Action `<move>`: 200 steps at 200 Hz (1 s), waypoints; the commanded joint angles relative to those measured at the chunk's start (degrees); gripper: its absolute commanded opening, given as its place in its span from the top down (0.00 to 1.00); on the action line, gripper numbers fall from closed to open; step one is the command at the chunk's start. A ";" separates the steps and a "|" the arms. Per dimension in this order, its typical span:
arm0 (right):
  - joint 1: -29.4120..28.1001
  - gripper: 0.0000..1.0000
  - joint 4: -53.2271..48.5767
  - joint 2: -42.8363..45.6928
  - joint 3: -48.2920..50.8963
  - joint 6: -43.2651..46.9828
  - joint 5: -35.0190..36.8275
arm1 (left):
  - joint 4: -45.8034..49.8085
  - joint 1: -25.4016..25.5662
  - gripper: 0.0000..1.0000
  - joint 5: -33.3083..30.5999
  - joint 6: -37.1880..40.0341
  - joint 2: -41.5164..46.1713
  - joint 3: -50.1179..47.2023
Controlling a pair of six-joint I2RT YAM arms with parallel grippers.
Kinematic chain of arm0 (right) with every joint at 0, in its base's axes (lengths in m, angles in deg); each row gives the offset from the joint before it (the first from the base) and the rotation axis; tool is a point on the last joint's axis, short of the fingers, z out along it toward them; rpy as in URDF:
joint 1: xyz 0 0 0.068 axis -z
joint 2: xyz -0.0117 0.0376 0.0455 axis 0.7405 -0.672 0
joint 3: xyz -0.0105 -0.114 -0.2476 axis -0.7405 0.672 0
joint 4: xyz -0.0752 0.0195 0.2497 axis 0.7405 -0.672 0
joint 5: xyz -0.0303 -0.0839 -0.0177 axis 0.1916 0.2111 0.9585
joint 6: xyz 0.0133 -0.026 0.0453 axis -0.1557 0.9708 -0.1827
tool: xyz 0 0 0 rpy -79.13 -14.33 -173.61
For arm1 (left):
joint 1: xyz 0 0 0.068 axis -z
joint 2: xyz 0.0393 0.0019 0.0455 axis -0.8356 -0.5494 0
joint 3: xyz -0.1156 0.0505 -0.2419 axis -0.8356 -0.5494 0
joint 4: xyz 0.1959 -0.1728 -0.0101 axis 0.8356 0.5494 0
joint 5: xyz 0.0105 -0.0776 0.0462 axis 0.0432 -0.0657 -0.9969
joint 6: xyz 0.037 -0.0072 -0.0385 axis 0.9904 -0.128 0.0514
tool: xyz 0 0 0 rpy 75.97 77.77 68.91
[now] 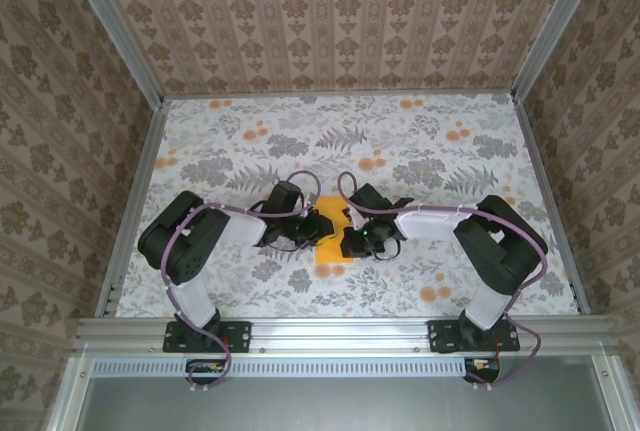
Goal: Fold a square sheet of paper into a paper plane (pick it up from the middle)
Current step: Fold the triangle a second time at the center of the table.
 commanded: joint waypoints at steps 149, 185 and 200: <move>2.04 0.95 -0.58 -1.39 -4.25 1.38 -7.30 | 11.45 -0.82 0.84 -5.08 1.31 -2.09 -1.81; 2.13 0.96 -2.97 -2.70 -3.48 2.81 -5.18 | 11.69 -0.82 0.84 -5.30 1.38 -1.90 -1.72; 2.30 0.96 -3.77 -2.93 -2.48 3.29 -4.47 | 11.96 -0.82 0.84 -5.41 1.53 -1.91 -1.70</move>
